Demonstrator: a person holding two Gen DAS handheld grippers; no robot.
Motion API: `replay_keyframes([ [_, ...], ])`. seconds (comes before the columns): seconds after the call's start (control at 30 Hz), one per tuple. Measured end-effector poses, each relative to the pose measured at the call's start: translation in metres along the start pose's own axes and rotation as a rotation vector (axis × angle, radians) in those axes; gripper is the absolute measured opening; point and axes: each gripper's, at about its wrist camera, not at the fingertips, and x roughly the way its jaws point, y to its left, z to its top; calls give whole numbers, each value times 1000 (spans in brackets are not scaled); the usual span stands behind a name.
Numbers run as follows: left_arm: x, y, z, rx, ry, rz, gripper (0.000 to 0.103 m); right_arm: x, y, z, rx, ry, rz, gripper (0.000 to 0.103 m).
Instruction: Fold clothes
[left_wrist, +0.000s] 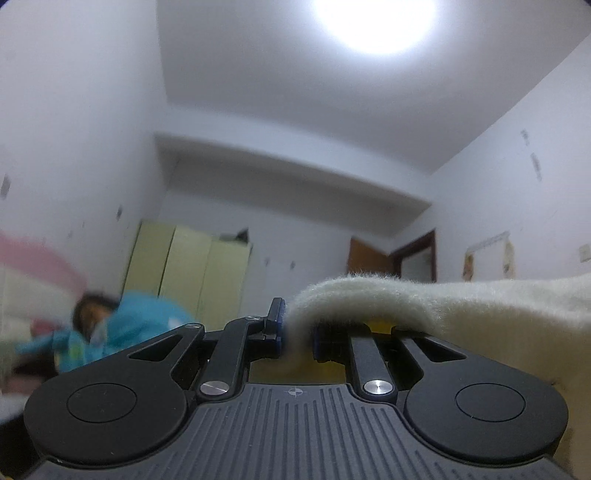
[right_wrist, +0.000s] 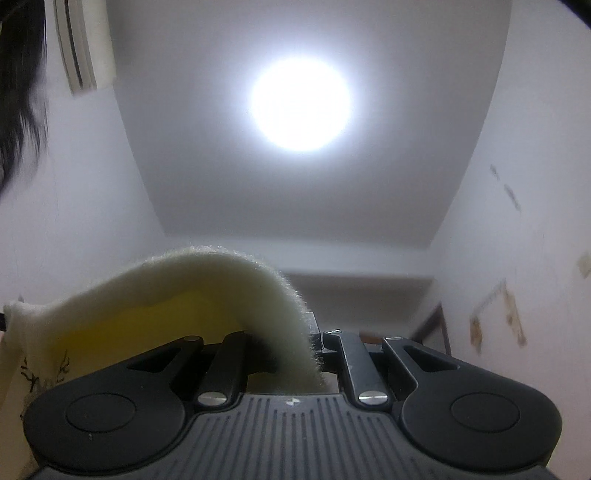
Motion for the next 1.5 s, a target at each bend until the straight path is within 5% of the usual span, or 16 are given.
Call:
replay_keyframes([
  [0.33,59,9,-104,24,214,23,14,78,11,-113,-127,363,-68,11],
  [0.63,147,29,-210,62,546,14,14,145,-5,-273,-127,774,-99,11],
  [0.9,238,42,-310,46,867,69,14,195,-19,-410,-75,1051,-78,11],
  [1.23,290,62,-370,-13,1071,74,20,248,-57,-518,67,1367,-79,13],
  [1.33,290,71,-374,-41,1085,60,25,246,-49,-524,-7,1369,-59,27],
  [1.4,285,74,-367,-45,1082,72,45,244,-48,-516,-69,1377,-68,55],
  [1.5,277,78,-352,-66,1074,71,55,240,-54,-494,-112,1380,-69,70],
])
